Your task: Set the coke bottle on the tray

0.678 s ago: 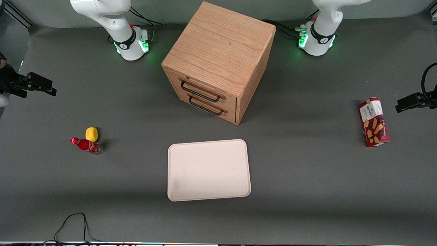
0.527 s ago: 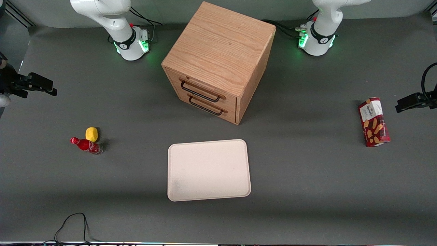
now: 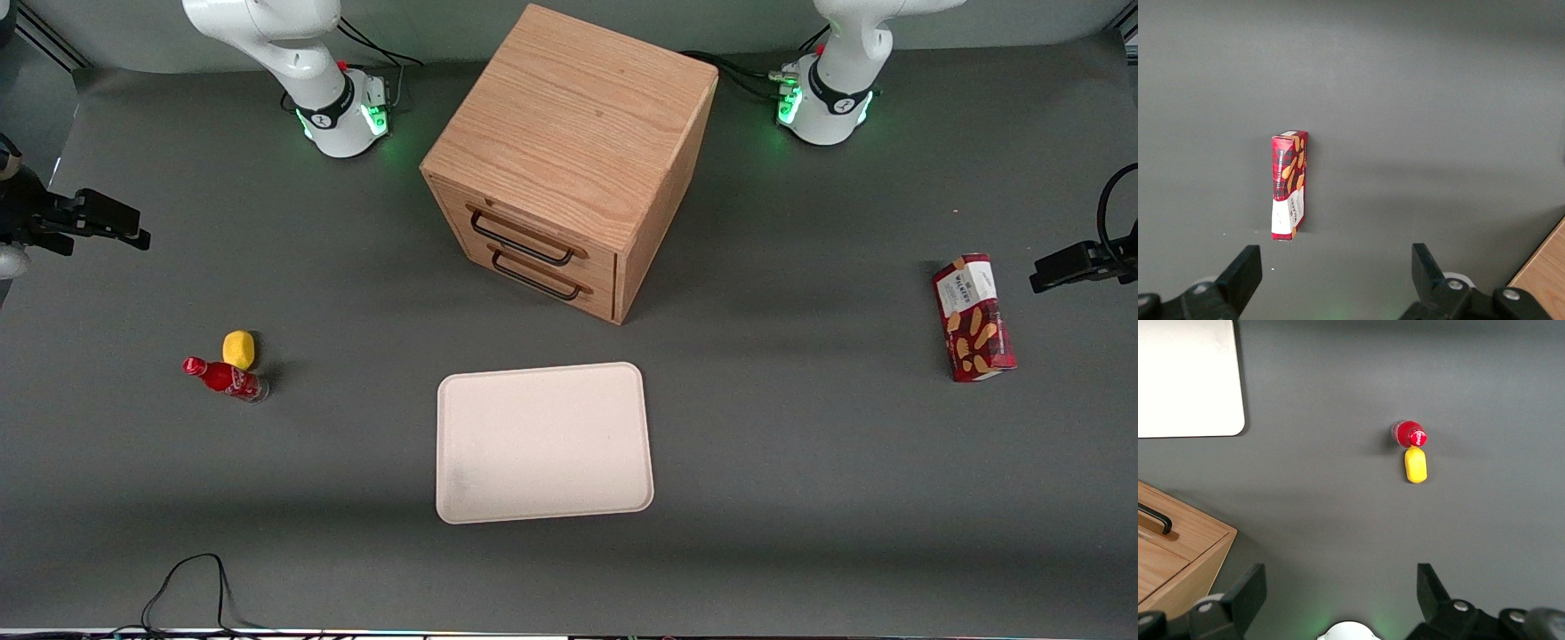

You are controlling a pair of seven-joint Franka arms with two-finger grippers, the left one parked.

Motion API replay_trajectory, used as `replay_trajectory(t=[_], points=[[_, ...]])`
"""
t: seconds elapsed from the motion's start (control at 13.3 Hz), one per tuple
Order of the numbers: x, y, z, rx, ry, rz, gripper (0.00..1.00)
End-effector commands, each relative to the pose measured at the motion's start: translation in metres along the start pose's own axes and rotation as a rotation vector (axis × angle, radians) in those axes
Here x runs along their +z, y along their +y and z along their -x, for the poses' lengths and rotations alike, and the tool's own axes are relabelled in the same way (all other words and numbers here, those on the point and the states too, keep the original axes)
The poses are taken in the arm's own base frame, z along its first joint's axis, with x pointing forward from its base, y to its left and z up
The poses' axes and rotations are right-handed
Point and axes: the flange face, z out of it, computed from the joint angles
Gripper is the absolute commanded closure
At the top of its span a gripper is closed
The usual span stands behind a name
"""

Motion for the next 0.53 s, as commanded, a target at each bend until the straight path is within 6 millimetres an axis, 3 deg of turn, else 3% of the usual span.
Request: replay_trajectory(t=[0.0, 0.45], points=[[-0.005, 0.0, 0.001, 0.015, 0.02, -0.004, 0.0], [0.011, 0.003, 0.004, 0.023, 0.036, -0.015, 0.0]])
